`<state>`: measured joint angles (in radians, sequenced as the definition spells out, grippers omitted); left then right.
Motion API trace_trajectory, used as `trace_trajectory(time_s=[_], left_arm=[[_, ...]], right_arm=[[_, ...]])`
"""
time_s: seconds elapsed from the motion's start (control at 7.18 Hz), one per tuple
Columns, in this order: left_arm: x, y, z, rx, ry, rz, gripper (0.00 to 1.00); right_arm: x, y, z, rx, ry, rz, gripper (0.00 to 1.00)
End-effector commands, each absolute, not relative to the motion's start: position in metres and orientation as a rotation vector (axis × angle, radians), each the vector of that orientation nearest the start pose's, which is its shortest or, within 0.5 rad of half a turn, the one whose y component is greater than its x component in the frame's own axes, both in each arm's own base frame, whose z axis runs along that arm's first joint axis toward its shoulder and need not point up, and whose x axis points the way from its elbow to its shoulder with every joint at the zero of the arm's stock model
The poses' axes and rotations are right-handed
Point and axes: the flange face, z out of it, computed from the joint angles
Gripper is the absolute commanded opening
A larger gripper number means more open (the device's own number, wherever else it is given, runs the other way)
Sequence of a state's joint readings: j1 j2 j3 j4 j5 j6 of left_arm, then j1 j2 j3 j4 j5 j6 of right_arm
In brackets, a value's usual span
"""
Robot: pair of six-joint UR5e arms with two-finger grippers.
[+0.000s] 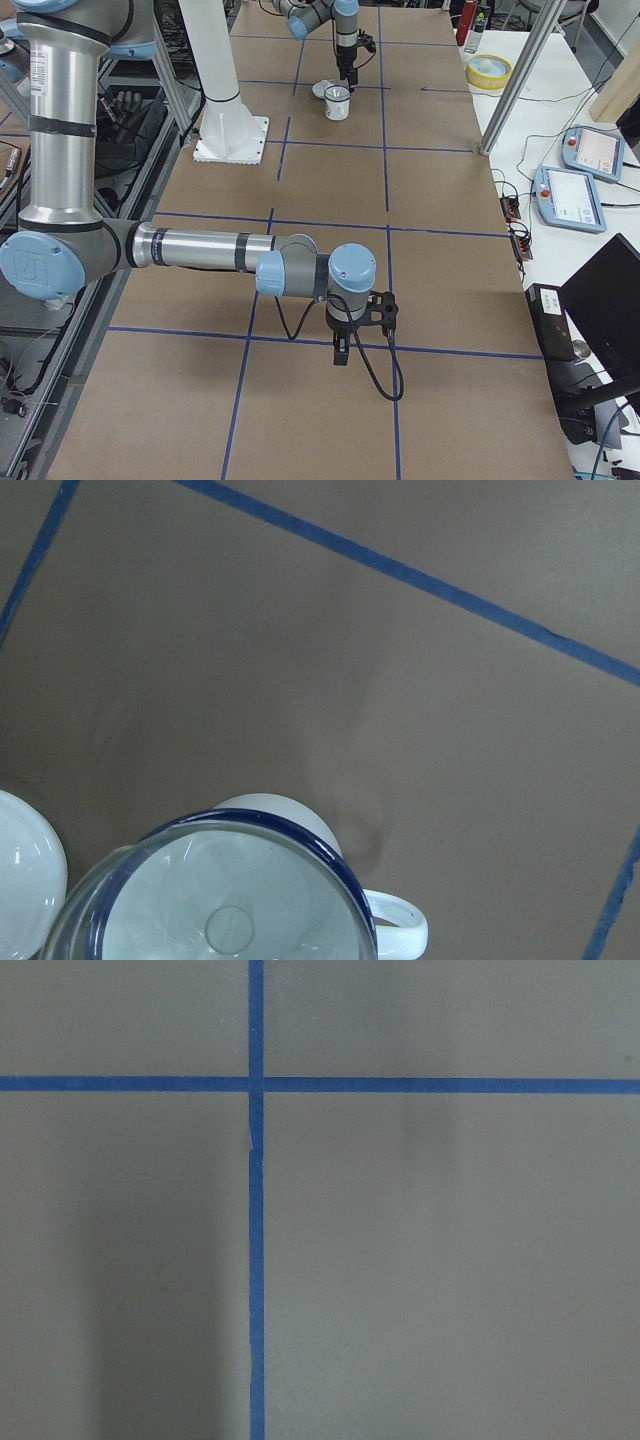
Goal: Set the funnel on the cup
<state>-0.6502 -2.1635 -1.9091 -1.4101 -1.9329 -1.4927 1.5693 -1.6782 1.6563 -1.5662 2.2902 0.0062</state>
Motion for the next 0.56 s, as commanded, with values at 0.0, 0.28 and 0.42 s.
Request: trace_trajectory(time_s=[0.0, 0.28, 0.42], left_arm=[[0.33, -0.478, 0.209, 0.134, 0.859, -0.264, 1.0], [0.207, -0.518, 0.293, 0.219, 0.842, -0.048, 1.0], [0.157, -0.519, 0.342, 0.24, 0.805, 0.043, 1.0]], right_arm=[[0.067, -0.445, 0.67, -0.019, -0.719, 0.01, 1.0], [0.067, -0.445, 0.671, -0.02, -0.719, 0.011, 1.0], [0.067, -0.445, 0.67, -0.019, -0.719, 0.01, 1.0]])
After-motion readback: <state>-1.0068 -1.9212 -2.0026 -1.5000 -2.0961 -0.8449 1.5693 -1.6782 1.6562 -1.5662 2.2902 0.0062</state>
